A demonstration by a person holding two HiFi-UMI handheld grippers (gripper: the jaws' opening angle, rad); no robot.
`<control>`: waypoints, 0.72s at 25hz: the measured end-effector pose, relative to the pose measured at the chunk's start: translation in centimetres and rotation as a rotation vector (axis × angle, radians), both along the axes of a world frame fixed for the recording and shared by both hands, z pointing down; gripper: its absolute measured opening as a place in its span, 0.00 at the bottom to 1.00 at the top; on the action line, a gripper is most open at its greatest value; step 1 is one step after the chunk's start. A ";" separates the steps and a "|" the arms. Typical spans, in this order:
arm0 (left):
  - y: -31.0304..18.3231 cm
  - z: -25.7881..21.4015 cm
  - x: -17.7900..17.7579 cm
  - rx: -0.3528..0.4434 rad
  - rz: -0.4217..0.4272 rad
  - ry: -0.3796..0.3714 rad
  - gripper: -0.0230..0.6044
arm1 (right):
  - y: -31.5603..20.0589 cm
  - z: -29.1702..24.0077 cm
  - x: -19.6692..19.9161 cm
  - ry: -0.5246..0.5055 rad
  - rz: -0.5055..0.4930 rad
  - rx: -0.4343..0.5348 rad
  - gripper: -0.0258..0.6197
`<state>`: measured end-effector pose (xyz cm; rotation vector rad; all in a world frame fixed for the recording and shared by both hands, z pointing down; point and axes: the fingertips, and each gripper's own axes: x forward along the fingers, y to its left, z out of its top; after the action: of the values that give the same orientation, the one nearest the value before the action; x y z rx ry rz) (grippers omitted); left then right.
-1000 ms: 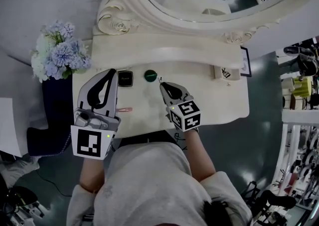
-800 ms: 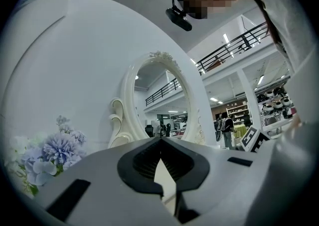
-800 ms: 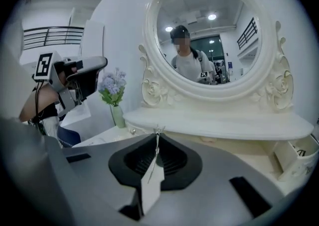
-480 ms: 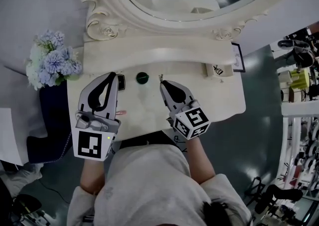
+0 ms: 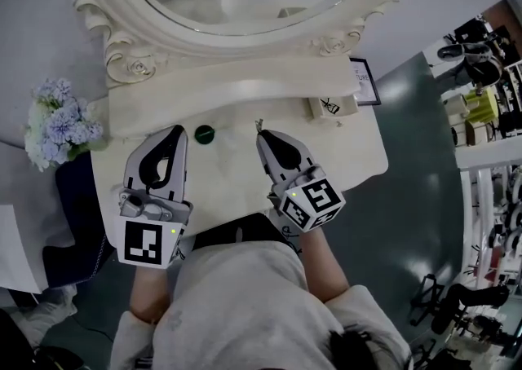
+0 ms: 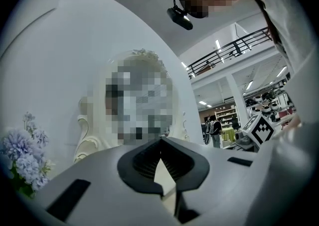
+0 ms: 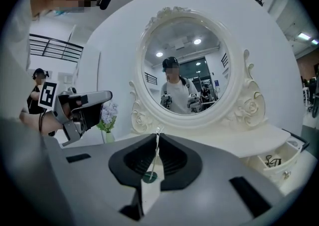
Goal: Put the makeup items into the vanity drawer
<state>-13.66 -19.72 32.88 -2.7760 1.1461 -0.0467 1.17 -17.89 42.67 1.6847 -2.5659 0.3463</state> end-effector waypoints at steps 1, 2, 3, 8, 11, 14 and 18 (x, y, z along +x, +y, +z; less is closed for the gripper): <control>0.1 -0.2 0.6 0.003 0.003 0.003 0.06 | 0.1 -0.3 0.8 -0.003 0.007 0.008 0.09; 0.1 -0.4 1.3 0.007 0.007 0.008 0.06 | 0.1 -0.7 1.5 -0.005 0.014 0.015 0.09; 0.2 -0.7 2.0 0.012 0.011 0.011 0.06 | 0.2 -1.1 2.4 -0.005 0.020 0.022 0.09; 0.7 -1.3 6.1 0.027 0.037 0.017 0.06 | 0.7 -2.1 6.7 -0.002 0.050 0.046 0.09; 1.0 -1.6 8.3 0.032 0.045 0.018 0.06 | 1.1 -2.4 9.4 0.001 0.069 0.053 0.09; 1.2 -1.7 10.5 0.039 0.051 0.023 0.06 | 1.4 -2.4 12.0 0.003 0.088 0.057 0.09; 1.5 -1.5 13.1 0.035 0.057 0.013 0.06 | 1.8 -2.2 15.2 -0.003 0.110 0.056 0.09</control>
<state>-0.52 -18.27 31.36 -2.7799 1.0600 -0.0029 16.42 -16.11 40.42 1.8503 -2.5133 0.2848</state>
